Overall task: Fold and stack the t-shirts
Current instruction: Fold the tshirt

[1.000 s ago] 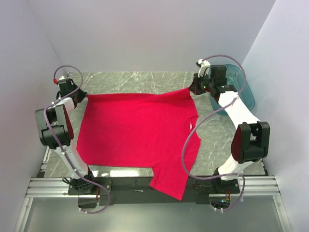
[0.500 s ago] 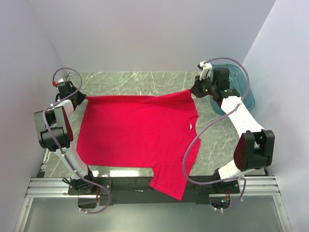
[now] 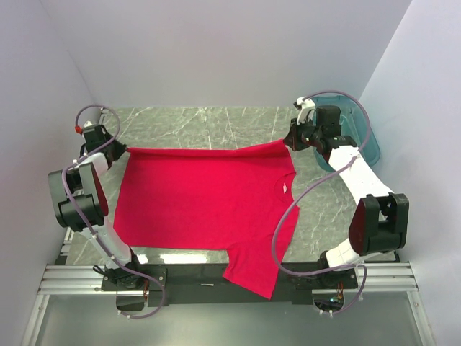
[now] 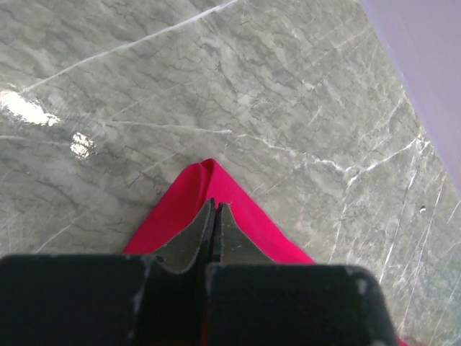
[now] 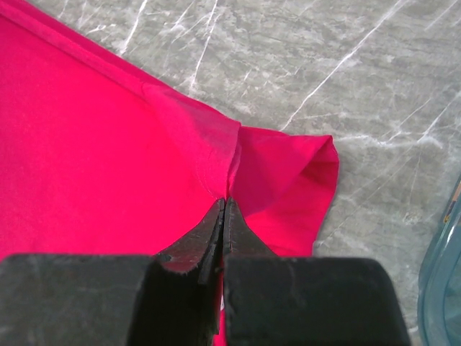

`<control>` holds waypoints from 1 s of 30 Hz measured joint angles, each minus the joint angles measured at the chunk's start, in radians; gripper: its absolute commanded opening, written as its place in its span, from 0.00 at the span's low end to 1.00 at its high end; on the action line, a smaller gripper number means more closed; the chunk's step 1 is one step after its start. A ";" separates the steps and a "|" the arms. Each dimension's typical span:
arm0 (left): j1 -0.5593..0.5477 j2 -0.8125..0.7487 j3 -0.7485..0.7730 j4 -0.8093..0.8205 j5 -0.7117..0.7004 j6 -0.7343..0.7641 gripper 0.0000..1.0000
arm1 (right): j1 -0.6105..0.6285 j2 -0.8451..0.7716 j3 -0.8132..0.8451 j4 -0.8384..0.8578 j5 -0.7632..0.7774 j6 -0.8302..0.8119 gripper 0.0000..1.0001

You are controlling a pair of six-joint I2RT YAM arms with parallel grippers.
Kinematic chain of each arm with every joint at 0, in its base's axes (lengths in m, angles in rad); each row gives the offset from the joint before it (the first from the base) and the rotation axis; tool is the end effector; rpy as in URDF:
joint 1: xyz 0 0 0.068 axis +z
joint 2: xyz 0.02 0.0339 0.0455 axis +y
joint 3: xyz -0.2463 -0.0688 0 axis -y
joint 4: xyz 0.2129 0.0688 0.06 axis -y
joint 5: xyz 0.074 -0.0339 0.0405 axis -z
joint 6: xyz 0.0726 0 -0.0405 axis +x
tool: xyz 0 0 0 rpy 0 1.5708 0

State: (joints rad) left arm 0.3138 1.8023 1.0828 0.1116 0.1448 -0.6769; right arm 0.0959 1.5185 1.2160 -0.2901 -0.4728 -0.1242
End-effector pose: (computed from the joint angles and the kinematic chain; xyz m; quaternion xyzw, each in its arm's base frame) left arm 0.3798 0.1122 0.1748 -0.3907 0.7937 -0.1464 0.4427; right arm 0.3385 0.0658 0.2759 -0.2036 0.8409 0.2003 0.4596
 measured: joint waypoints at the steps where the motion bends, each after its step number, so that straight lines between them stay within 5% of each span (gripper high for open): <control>1: 0.001 0.000 0.000 -0.003 0.000 0.000 0.00 | 0.000 -0.002 -0.003 -0.001 0.000 0.000 0.00; 30: 0.011 0.000 -0.029 -0.004 0.001 0.001 0.00 | 0.000 -0.105 -0.123 -0.025 -0.019 -0.025 0.00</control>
State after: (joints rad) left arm 0.3248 1.8023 1.0534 0.1078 0.1459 -0.6762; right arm 0.0959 1.4136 1.0927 -0.3153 -0.4919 -0.1490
